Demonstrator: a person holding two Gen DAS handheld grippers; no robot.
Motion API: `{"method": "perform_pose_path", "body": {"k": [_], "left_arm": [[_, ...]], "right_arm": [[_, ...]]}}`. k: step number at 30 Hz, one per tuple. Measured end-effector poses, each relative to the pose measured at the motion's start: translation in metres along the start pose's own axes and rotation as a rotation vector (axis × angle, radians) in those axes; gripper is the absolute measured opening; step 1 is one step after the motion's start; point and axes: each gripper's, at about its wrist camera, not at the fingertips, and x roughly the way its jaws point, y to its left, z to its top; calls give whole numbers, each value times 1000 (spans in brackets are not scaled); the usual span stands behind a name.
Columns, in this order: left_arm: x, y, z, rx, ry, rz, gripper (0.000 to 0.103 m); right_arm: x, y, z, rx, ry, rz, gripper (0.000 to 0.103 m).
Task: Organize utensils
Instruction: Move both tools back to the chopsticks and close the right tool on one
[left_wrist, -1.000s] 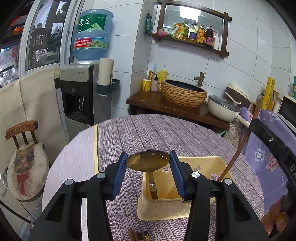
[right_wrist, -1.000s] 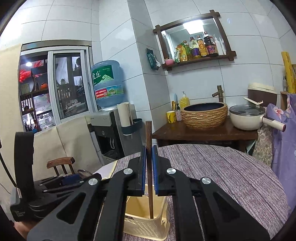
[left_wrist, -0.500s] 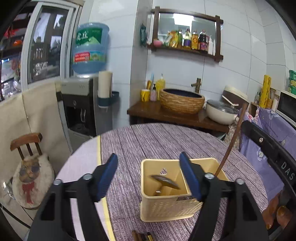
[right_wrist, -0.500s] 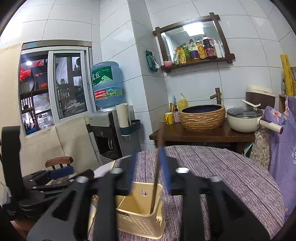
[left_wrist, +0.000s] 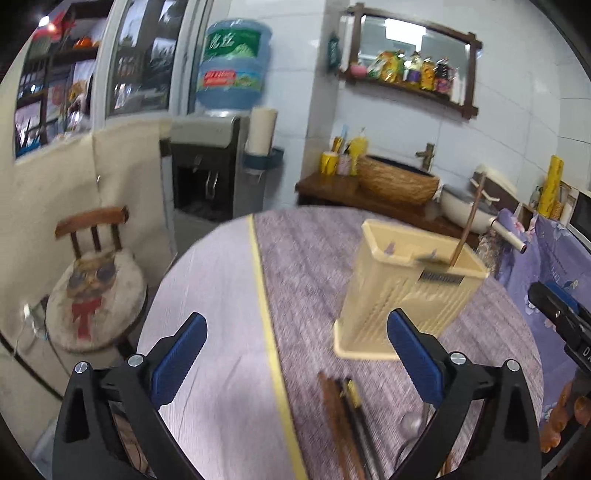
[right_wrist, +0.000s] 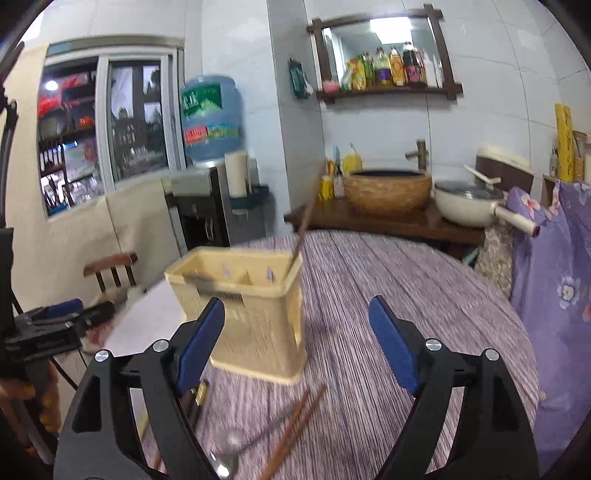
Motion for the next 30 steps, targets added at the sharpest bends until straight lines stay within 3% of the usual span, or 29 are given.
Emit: {"method": "perform_pose_path", "body": {"k": [4,7,9,16,20,30], "left_arm": [[8,12,-25,-21,82,11,91],[13,16,-44,-27,139,1,80],[17,16,-55,-26,174,-6,72],[30,11,-79,-18,254,-13,60],[34,9,-84,-14,271,-20,57],[42,-6,-85,9,289,-36,55]], "right_arm": [[12,-12,-35,37,133,-25,80],[24,-17,-58,68,224,-36,78],[31,-18,-72,82,270,-49,72],[55,-13,-101,137,395,-20,53],[64,-11,-104,163,428,-18,41],[77,-12,-101,171,451,-39,26]]}}
